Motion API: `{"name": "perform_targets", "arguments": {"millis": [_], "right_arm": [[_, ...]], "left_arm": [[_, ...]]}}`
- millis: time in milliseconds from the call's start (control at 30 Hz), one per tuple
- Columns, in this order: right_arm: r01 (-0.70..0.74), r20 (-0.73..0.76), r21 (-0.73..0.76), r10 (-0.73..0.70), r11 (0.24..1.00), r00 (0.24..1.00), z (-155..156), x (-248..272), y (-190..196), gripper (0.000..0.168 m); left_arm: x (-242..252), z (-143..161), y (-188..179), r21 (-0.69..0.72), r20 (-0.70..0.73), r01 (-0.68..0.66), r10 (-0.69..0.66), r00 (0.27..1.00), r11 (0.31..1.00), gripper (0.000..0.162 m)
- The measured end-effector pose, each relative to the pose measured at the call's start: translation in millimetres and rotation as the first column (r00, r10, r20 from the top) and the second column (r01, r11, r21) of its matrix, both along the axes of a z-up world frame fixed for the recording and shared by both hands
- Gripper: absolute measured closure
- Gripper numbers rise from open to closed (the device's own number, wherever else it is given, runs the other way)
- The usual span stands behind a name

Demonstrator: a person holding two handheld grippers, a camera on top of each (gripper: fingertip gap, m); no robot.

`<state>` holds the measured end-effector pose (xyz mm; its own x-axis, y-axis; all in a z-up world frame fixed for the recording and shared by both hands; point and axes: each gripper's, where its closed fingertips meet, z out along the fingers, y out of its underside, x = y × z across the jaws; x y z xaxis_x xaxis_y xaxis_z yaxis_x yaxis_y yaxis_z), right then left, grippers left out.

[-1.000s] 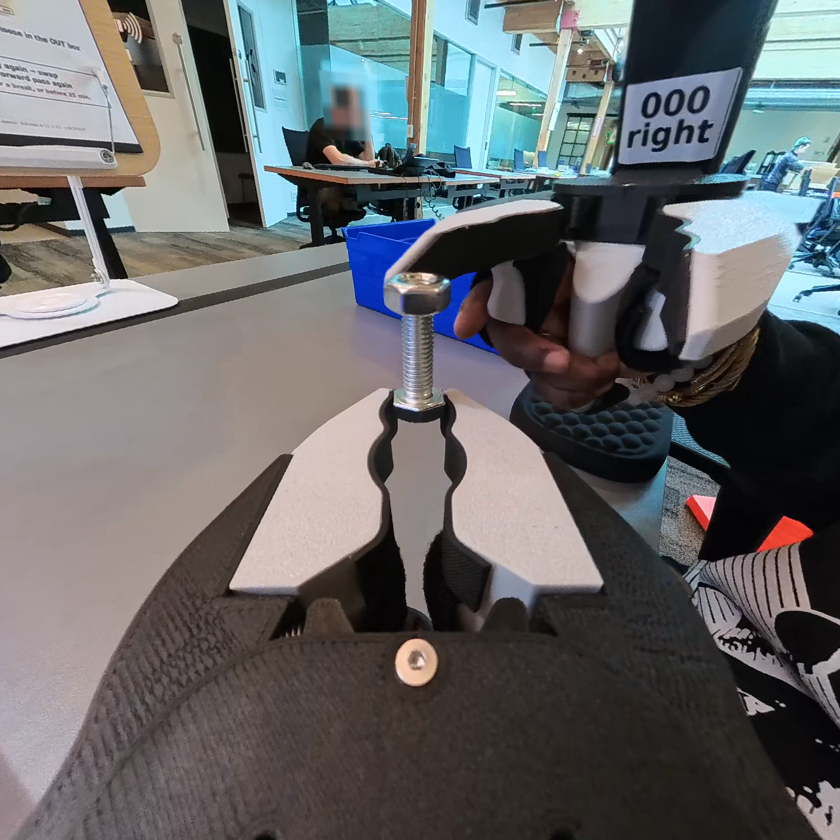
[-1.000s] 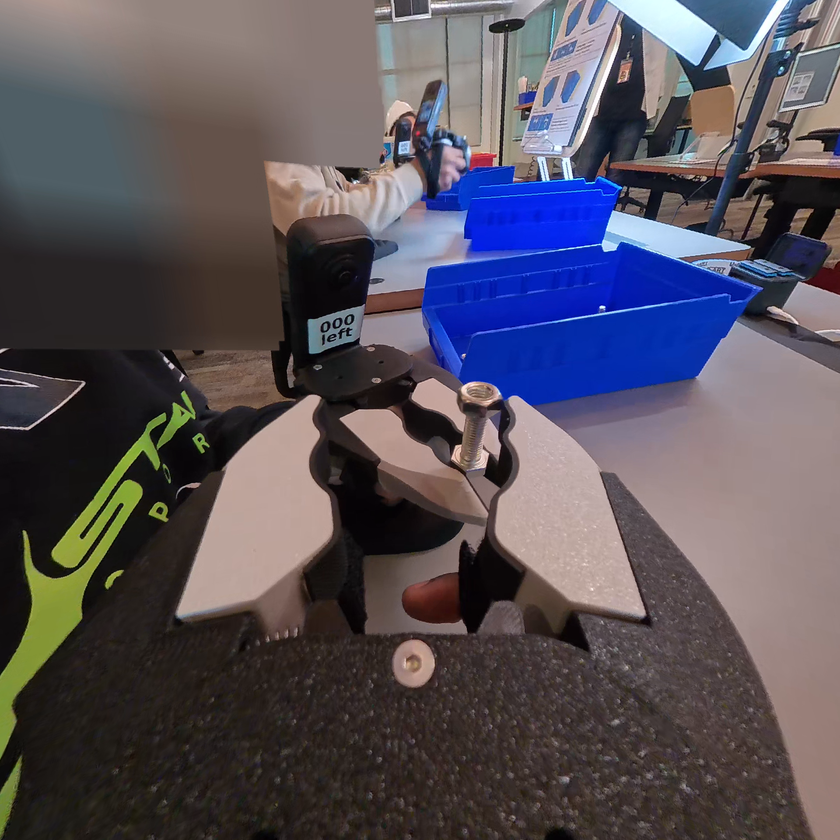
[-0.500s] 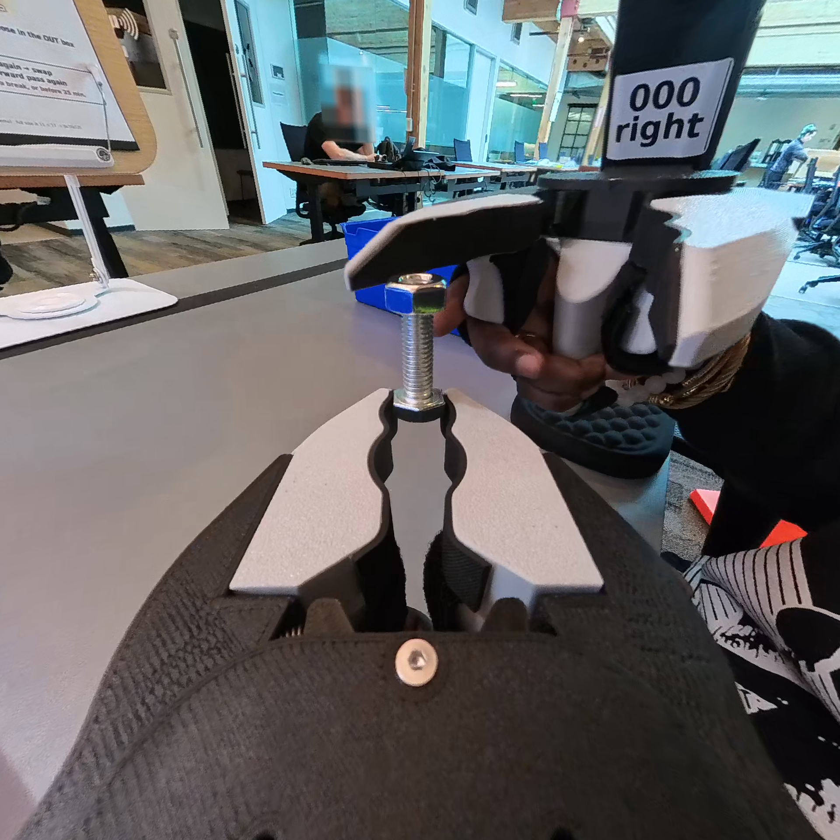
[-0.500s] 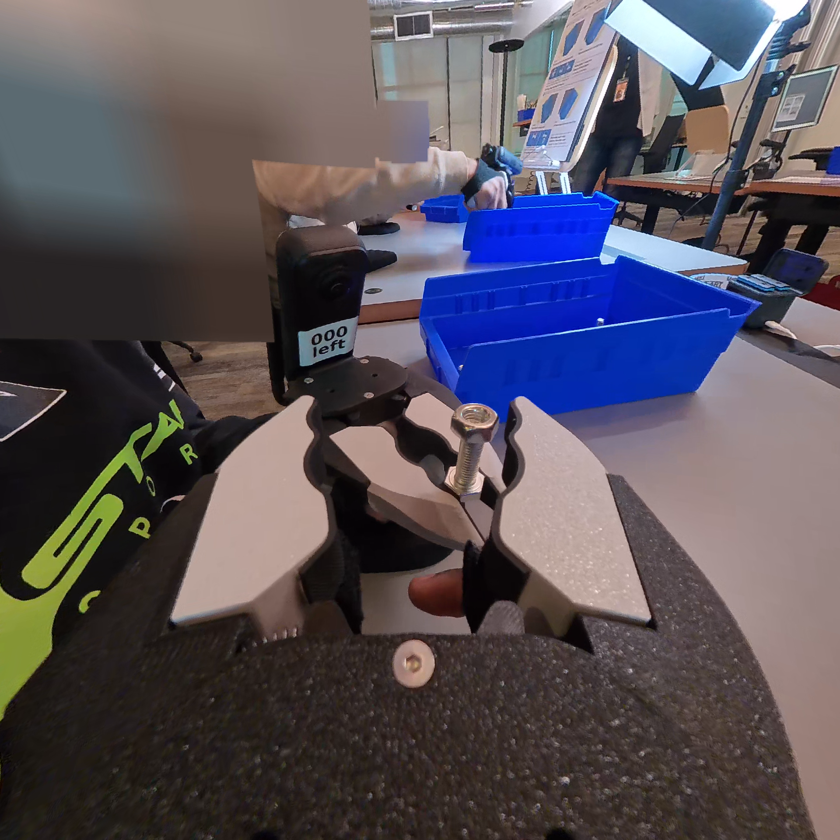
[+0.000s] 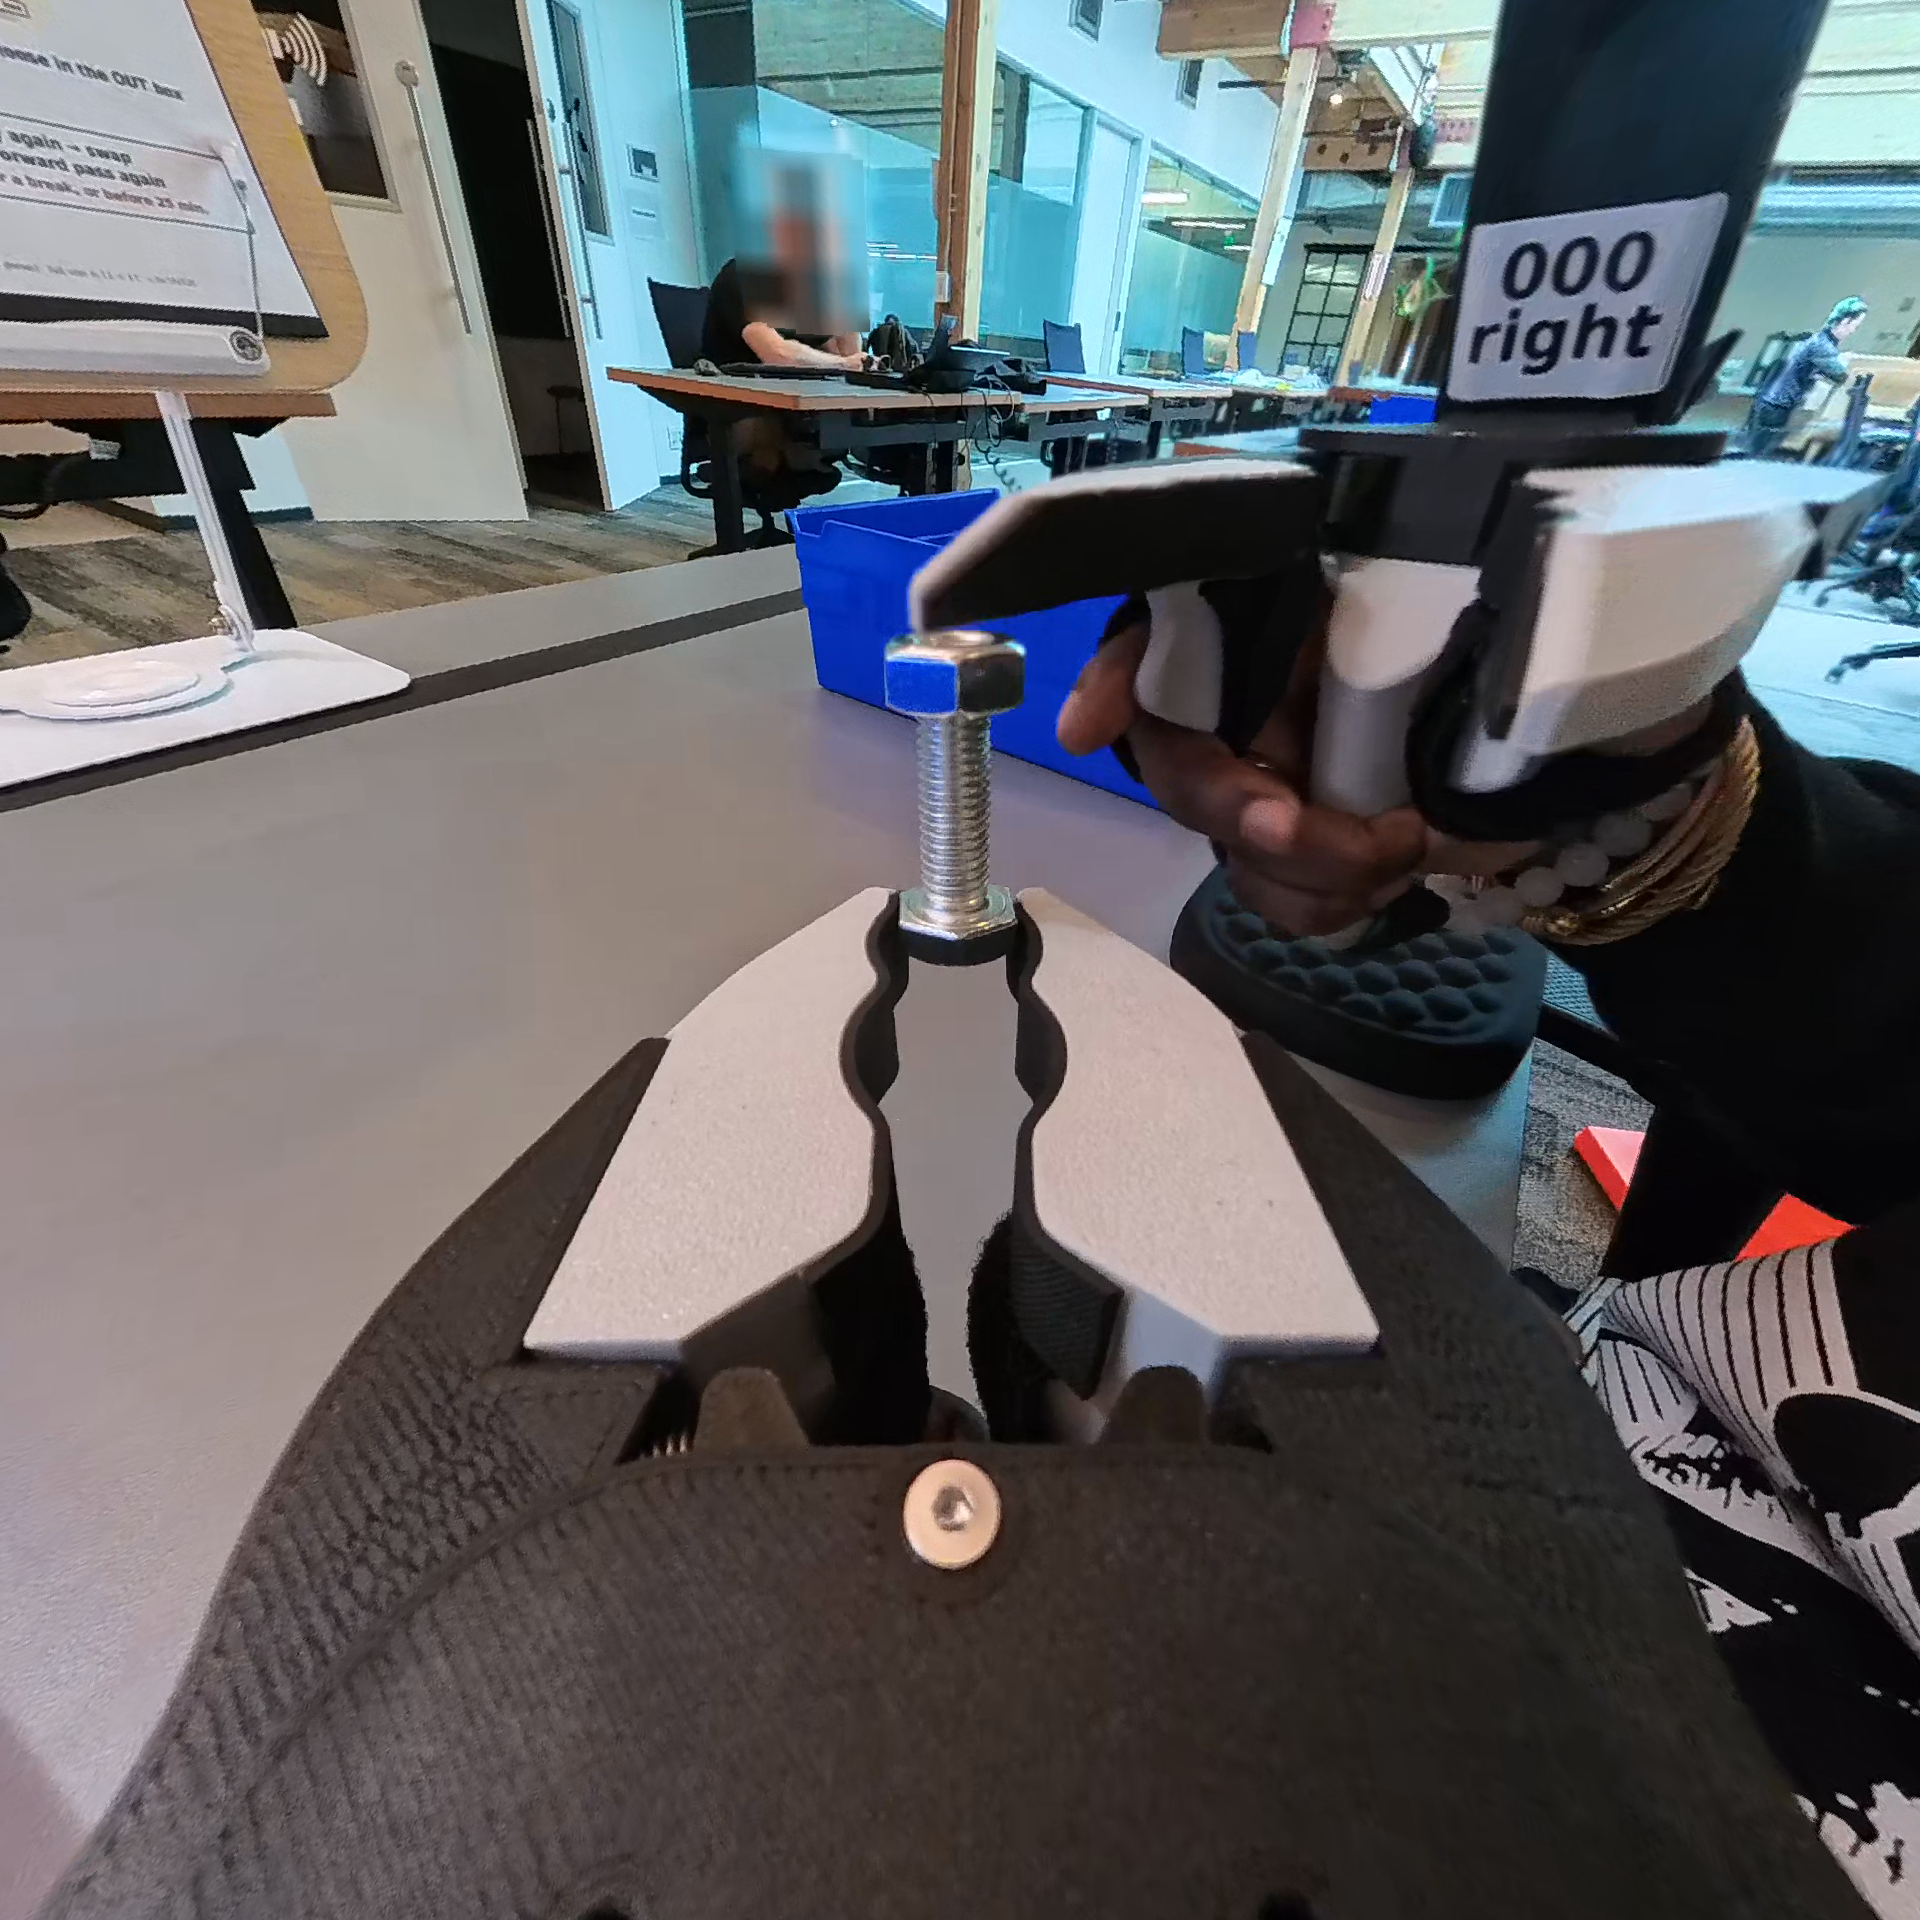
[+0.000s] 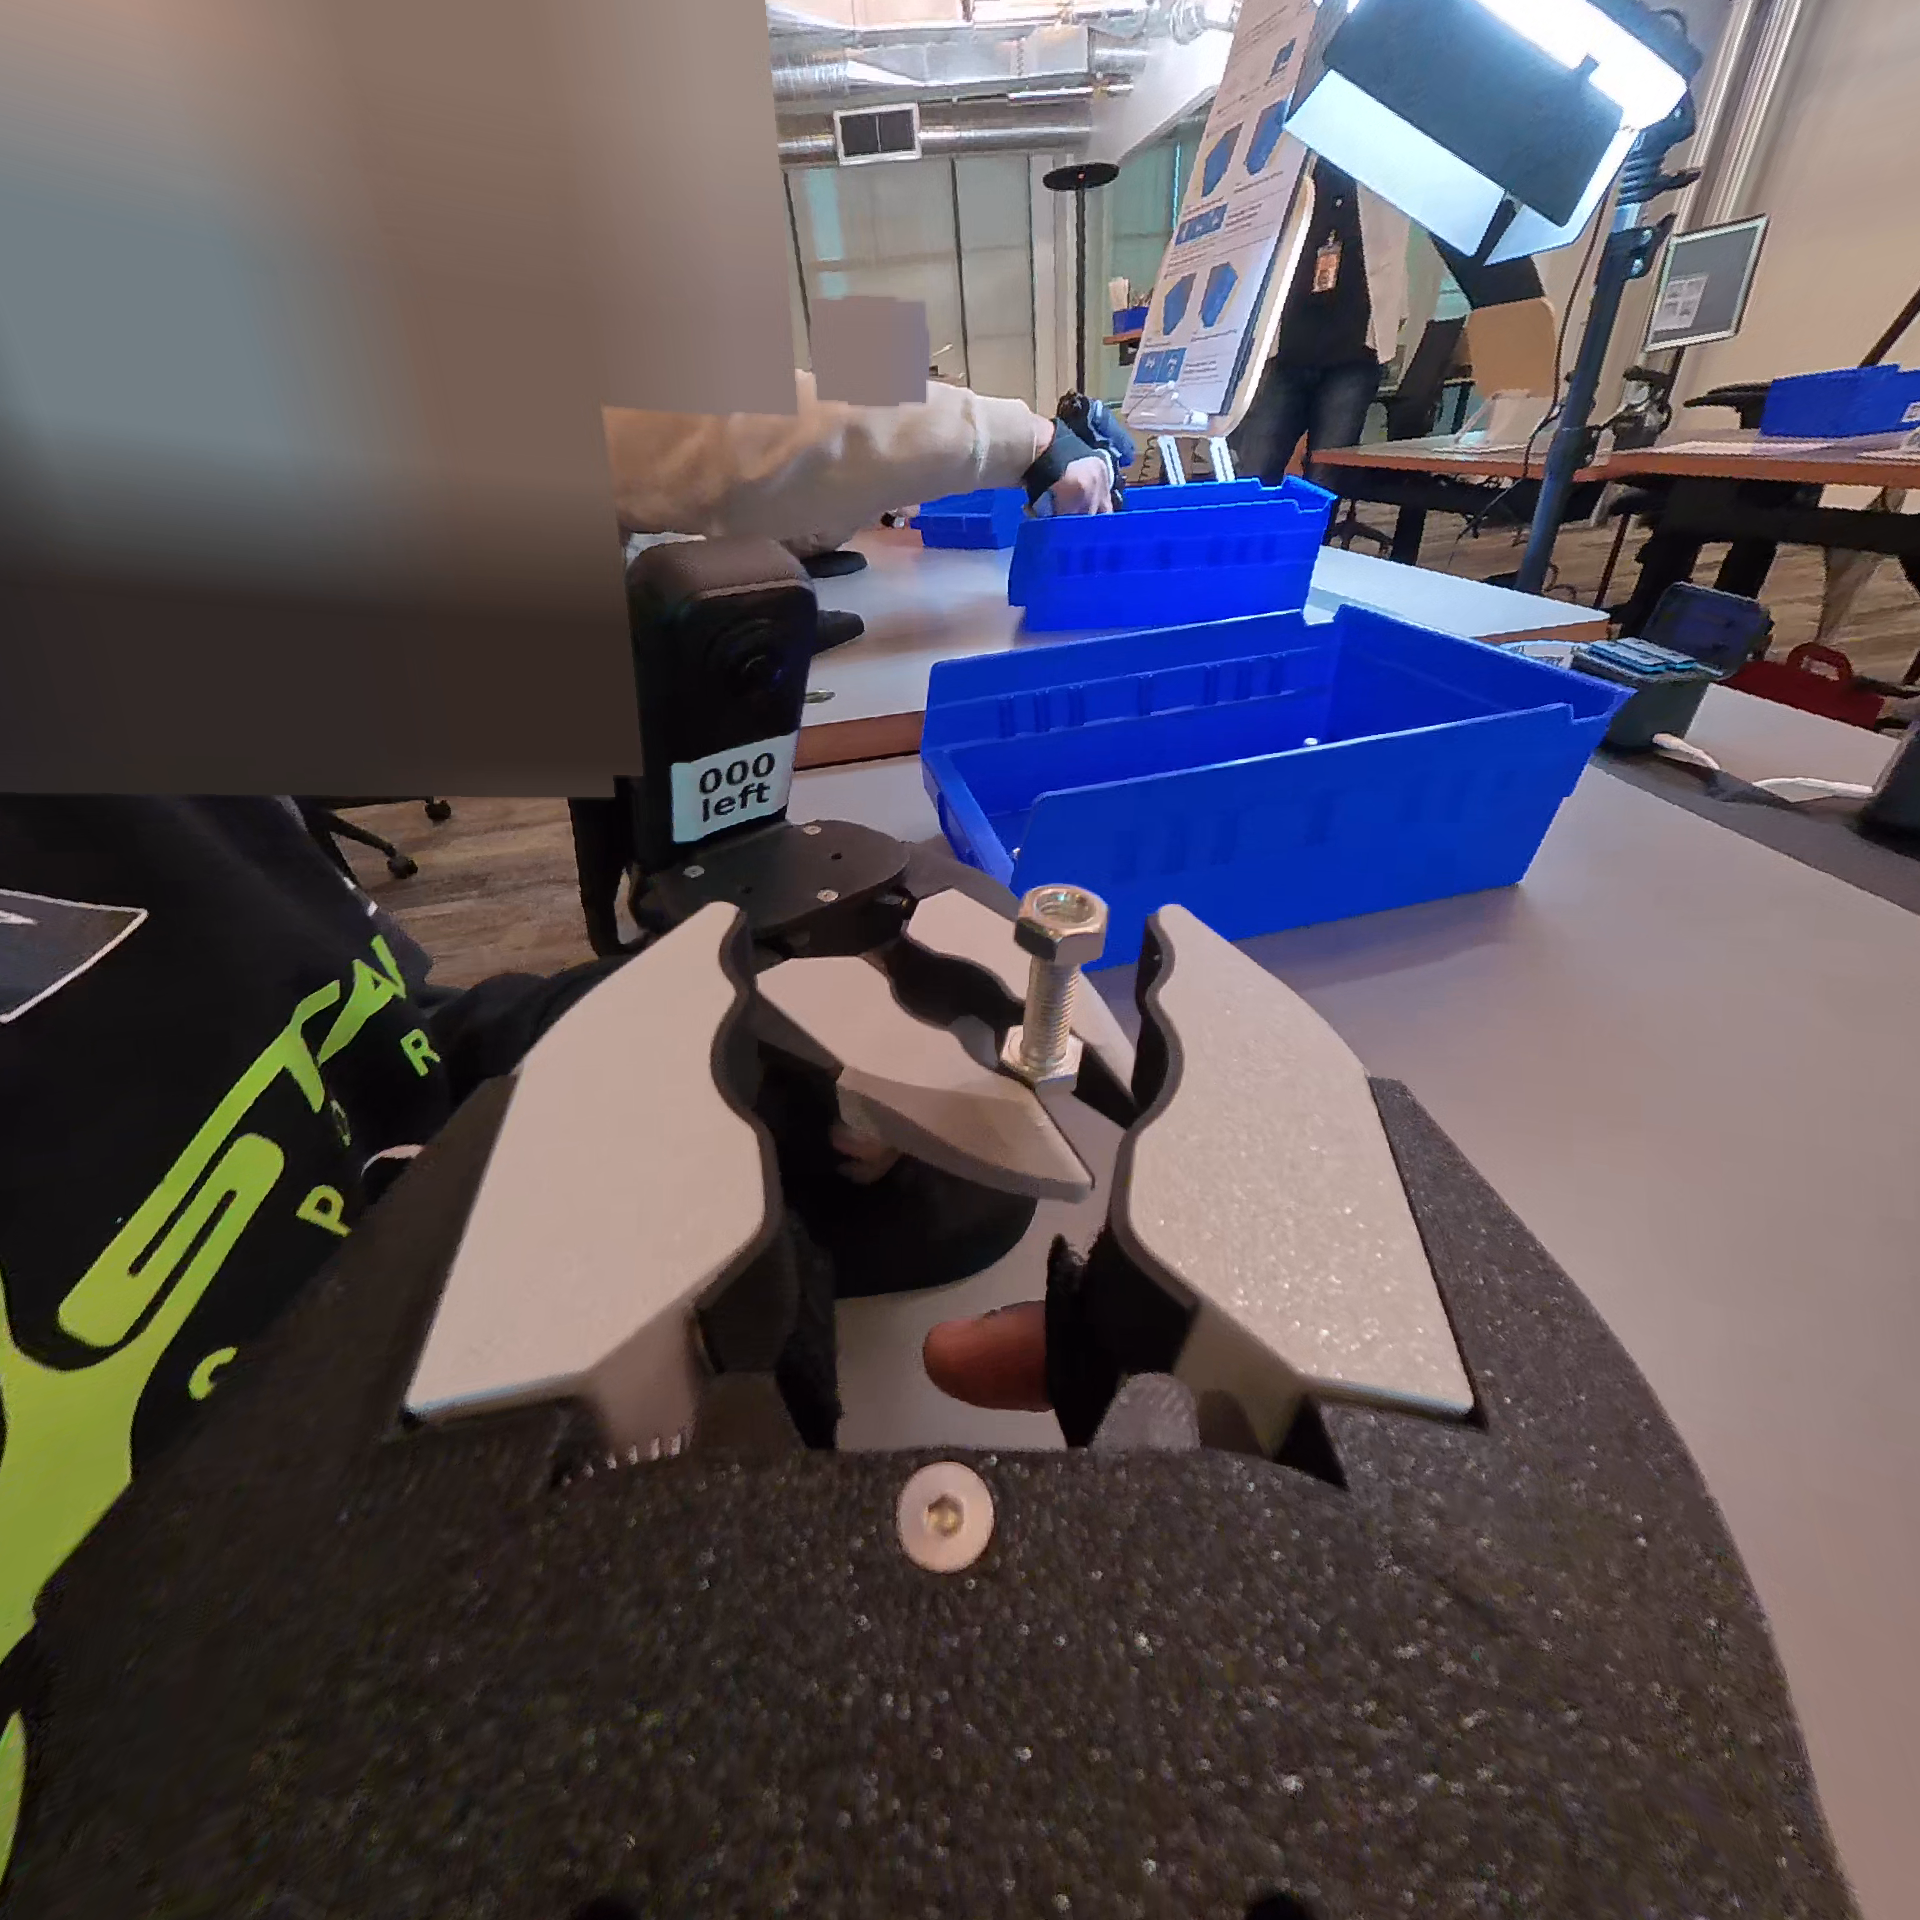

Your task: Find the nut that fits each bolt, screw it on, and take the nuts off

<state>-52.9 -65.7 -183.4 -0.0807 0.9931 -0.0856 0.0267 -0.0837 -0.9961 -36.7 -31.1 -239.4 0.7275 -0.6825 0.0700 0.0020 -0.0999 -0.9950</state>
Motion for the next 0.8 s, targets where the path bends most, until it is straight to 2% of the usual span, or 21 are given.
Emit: {"name": "perform_targets", "arguments": {"millis": [167, 333, 533, 700, 800], "right_arm": [[-0.040, 0.003, -0.002, 0.040, 0.999, 0.999, -2.5, -18.4, -0.7, 0.090], [-0.072, 0.000, -0.011, 0.072, 0.997, 0.997, -4.0, -26.4, -5.3, 0.092], [-0.039, -0.004, -0.006, 0.039, 0.999, 0.999, -4.4, -14.0, -6.3, 0.093], [-0.020, -0.014, -0.008, 0.020, 1.000, 1.000, -4.0, -1.8, -8.8, 0.099], [-0.034, -0.030, -0.006, 0.034, 0.999, 0.999, -2.3, 5.2, -13.0, 0.111]], "left_arm": [[0.3, 0.5, -0.9, 0.005, 0.002, 0.006, -0.006, 1.000, 1.000, 0.144], [-0.2, 0.2, -0.5, 0.003, 0.003, 0.003, -0.003, 1.000, 1.000, 0.144], [-1.1, 0.1, 0.3, -0.003, 0.009, 0.000, 0.000, 1.000, 1.000, 0.144], [-1.4, 0.4, 0.4, -0.001, 0.010, -0.004, 0.004, 1.000, 1.000, 0.144], [-1.7, 0.7, 0.4, -0.002, 0.014, -0.003, 0.003, 1.000, 1.000, 0.144]]}}
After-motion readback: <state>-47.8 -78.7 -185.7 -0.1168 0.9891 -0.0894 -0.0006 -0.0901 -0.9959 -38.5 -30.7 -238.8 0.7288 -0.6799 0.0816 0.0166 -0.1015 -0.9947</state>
